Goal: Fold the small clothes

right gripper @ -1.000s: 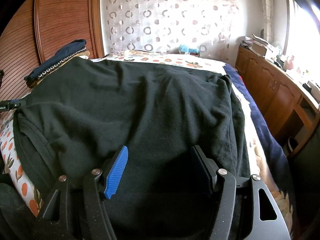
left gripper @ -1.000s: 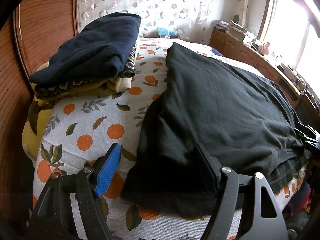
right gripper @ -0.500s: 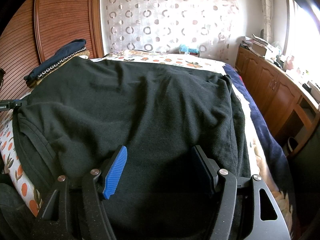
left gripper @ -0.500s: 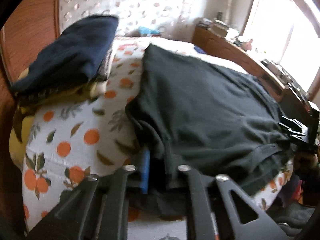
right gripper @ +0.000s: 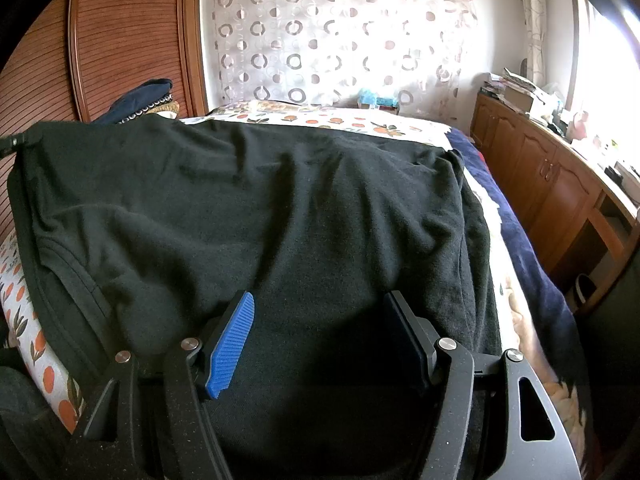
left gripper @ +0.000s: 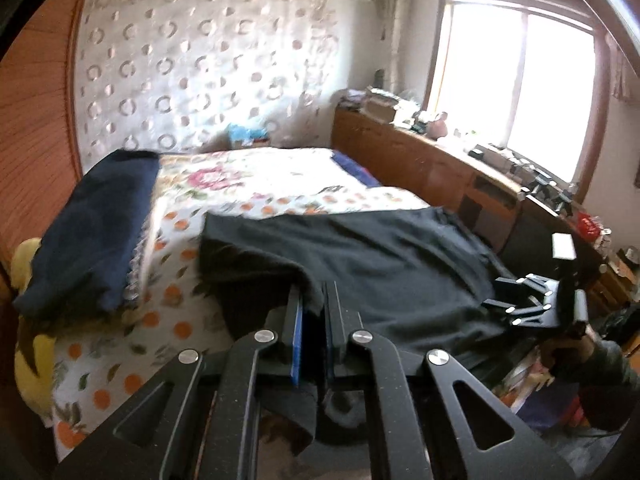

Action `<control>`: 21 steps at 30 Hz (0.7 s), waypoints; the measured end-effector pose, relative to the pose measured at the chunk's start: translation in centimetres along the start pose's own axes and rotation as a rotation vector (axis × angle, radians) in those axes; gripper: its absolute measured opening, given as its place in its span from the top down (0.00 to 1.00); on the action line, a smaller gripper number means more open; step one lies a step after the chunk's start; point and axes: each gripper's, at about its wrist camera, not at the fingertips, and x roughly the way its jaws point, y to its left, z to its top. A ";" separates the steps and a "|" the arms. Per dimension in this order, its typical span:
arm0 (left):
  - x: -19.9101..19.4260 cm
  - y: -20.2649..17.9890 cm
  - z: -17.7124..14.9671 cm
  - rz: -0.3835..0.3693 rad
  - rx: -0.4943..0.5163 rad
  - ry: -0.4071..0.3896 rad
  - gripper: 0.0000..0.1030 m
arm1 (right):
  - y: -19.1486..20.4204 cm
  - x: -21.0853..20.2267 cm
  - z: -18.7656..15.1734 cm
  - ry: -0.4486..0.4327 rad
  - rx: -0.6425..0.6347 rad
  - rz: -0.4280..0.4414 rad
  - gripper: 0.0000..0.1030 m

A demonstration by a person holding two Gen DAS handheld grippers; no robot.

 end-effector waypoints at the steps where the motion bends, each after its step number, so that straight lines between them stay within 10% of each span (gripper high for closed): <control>1: 0.0 -0.2 0.0 -0.009 0.005 -0.009 0.91 | 0.0 0.0 0.0 0.000 0.000 0.001 0.33; 21: 2.2 -7.3 4.2 -0.151 0.091 -0.069 0.92 | -0.5 -0.2 0.0 -0.016 0.079 0.040 0.33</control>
